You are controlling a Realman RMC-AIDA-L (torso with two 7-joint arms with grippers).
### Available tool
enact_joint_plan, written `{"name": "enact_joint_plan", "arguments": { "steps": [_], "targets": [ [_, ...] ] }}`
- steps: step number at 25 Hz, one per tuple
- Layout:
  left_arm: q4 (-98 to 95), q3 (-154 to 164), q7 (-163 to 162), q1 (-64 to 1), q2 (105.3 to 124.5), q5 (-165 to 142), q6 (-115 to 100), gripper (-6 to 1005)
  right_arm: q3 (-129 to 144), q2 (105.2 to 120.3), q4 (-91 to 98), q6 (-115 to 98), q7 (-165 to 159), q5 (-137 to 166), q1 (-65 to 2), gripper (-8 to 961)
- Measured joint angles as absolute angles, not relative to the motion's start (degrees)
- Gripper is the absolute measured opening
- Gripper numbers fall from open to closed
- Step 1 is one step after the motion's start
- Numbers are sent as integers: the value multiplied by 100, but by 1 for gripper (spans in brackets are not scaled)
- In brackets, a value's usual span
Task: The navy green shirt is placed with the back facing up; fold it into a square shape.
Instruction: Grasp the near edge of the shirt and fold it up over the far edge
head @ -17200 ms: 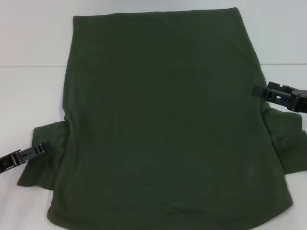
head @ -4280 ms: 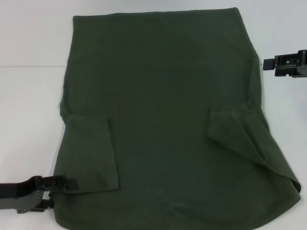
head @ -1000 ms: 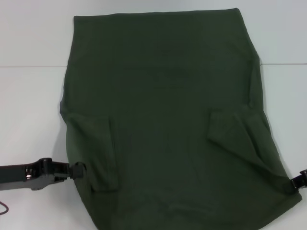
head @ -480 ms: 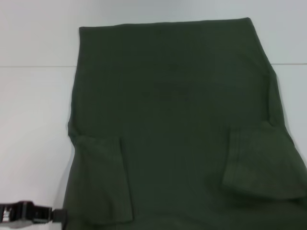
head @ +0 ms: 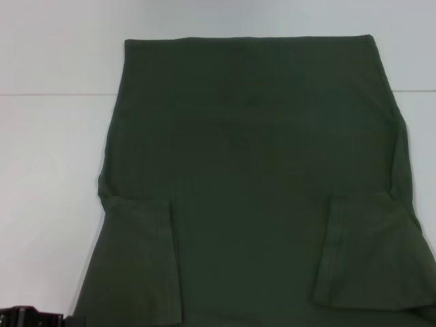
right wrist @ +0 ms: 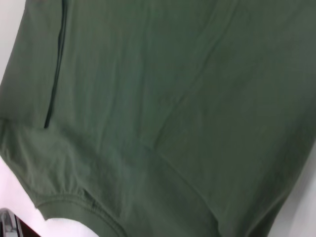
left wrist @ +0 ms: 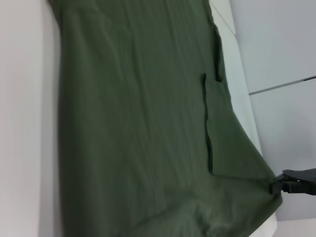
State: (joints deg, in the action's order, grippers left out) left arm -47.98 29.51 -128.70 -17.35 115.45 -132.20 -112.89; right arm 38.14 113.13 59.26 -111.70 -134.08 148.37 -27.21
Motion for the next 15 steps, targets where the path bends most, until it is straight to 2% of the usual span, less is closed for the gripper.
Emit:
{"name": "enact_joint_plan", "arguments": {
  "steps": [8,14,15],
  "targets": [
    [-4736,2868,-13100,-1798,11460,-13228,-10832,41,3815,11321,5840,-11136,-13400,14847,-2917,38],
    [-4456,2725,-13316,-1766,11254,-13488,-10740,169,3762,11285,5806,-11077,-13428,14814,-2955,37],
    [-4450,2702,-13318,-1752,11245,-13501,-10750,218,3740,11282,5804,-11075,-13428,14809,-2969,37]
  ]
}}
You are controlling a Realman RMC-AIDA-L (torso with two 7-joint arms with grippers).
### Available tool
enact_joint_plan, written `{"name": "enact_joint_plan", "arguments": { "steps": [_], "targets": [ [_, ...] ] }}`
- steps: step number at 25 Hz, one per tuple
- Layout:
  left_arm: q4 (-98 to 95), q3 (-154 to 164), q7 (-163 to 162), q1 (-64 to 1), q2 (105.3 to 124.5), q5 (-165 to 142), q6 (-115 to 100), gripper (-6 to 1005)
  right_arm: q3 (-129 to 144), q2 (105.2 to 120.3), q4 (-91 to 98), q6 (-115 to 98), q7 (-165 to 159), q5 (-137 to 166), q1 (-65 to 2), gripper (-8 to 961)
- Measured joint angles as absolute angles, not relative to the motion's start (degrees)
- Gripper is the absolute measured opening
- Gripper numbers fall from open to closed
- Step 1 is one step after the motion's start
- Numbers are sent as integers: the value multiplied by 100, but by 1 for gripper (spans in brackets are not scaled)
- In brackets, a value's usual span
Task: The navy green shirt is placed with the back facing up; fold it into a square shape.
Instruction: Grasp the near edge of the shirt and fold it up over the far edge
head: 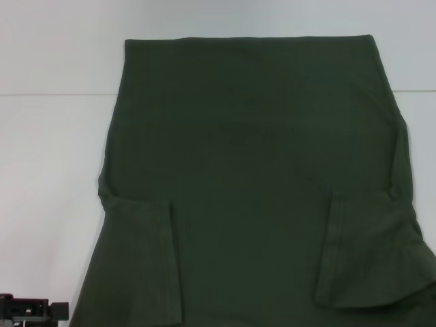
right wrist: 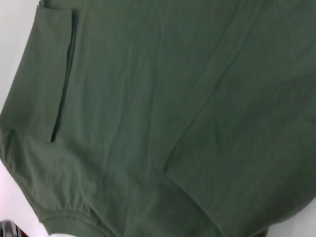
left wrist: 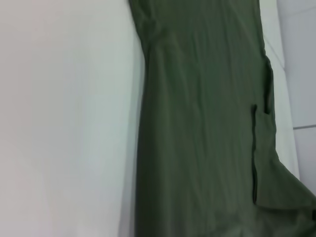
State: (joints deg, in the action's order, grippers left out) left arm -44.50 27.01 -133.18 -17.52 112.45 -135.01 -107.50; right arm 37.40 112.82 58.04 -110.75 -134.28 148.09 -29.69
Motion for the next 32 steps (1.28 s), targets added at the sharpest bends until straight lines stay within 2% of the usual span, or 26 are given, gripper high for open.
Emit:
{"name": "enact_joint_plan", "arguments": {
  "steps": [4,7,13,32],
  "targets": [
    [-4436,2723,-13305,-1672,11251,-13526,-10838,416,3646,11278,5804,-11073,-13437,14805,-3016,38],
    [-4418,2741,-13298,-1648,11293,-13640,-10828,658,3586,11264,5804,-11066,-13440,14804,-3044,38],
    [-4276,2738,-13303,-1656,11332,-13699,-10706,815,3552,11238,5752,-11062,-13439,14800,-3100,39],
    [-3881,2803,-13281,-1914,11344,-13943,-10236,798,3515,11198,5648,-11002,-13395,14791,-3111,37]
  ]
}}
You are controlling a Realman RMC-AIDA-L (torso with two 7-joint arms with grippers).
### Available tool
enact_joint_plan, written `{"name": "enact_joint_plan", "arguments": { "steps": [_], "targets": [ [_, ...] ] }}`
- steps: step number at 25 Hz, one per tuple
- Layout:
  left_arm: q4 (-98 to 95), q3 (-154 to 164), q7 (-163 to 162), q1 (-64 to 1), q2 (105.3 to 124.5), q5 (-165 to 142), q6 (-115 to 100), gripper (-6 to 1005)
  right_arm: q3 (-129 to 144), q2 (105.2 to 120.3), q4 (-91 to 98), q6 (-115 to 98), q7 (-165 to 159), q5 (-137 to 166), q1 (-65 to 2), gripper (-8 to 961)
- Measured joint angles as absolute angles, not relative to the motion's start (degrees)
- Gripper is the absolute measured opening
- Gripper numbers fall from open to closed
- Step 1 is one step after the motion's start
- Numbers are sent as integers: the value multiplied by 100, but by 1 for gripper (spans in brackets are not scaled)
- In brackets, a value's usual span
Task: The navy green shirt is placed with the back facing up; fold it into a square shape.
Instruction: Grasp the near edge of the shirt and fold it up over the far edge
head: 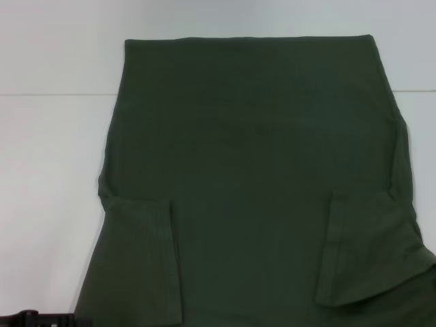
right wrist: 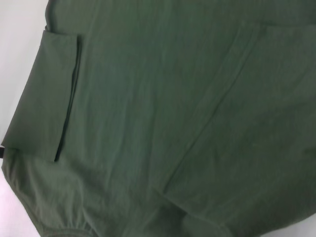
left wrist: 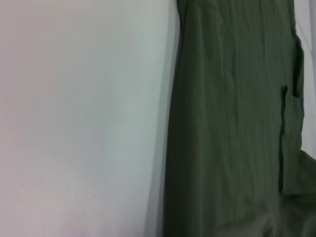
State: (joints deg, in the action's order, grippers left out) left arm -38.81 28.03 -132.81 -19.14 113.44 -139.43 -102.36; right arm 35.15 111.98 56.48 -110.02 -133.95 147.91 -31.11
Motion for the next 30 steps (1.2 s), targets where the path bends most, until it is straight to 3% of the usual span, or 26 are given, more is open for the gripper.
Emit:
{"name": "enact_joint_plan", "arguments": {
  "steps": [23,30],
  "targets": [
    [-3860,2728,-13296,-1902,11332,-13956,-10204,764,3419,11197,5652,-11022,-13394,14795,-3108,38],
    [-3835,2788,-13275,-2002,11418,-13957,-10200,754,3419,11191,5652,-11011,-13395,14794,-3111,38]
  ]
}}
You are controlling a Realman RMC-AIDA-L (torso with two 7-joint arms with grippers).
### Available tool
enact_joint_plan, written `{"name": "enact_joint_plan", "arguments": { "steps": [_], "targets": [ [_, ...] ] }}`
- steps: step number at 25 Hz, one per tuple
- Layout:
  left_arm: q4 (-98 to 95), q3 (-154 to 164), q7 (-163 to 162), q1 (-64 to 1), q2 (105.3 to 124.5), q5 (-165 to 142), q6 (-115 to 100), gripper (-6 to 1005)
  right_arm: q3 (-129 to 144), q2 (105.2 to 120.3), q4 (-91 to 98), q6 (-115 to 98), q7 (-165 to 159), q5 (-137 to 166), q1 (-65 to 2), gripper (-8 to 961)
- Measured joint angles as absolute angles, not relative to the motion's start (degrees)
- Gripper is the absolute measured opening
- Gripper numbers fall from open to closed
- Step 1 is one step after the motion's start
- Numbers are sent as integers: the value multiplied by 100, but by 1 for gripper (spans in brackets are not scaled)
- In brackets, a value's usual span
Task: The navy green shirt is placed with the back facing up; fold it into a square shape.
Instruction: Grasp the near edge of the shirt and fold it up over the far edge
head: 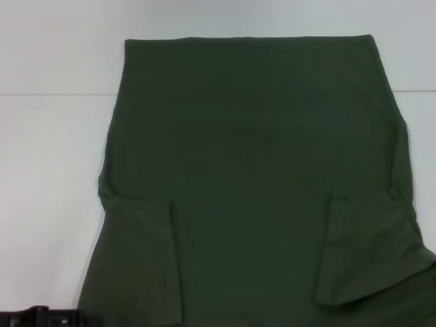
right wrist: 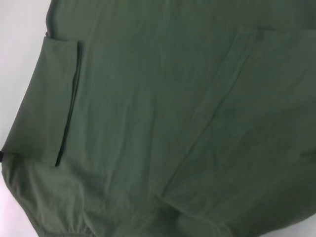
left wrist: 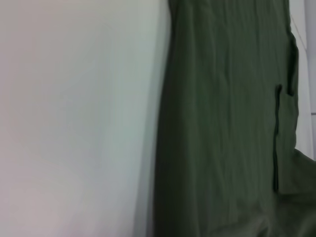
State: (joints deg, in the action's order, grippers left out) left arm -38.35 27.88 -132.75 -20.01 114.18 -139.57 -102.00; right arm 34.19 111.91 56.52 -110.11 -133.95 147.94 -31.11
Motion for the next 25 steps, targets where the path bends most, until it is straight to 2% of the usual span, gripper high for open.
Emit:
{"name": "enact_joint_plan", "arguments": {
  "steps": [10,21,25],
  "targets": [
    [-3871,3034,-13451,-2190,11492,-13943,-9972,739,3416,11188,5651,-11003,-13394,14775,-3112,39],
    [-3913,3083,-13416,-2185,11496,-13961,-9965,515,3395,11159,5652,-11004,-13395,14774,-3118,39],
    [-3913,3085,-13411,-2184,11505,-13961,-9964,325,3379,11151,5644,-11010,-13394,14774,-3120,38]
  ]
}}
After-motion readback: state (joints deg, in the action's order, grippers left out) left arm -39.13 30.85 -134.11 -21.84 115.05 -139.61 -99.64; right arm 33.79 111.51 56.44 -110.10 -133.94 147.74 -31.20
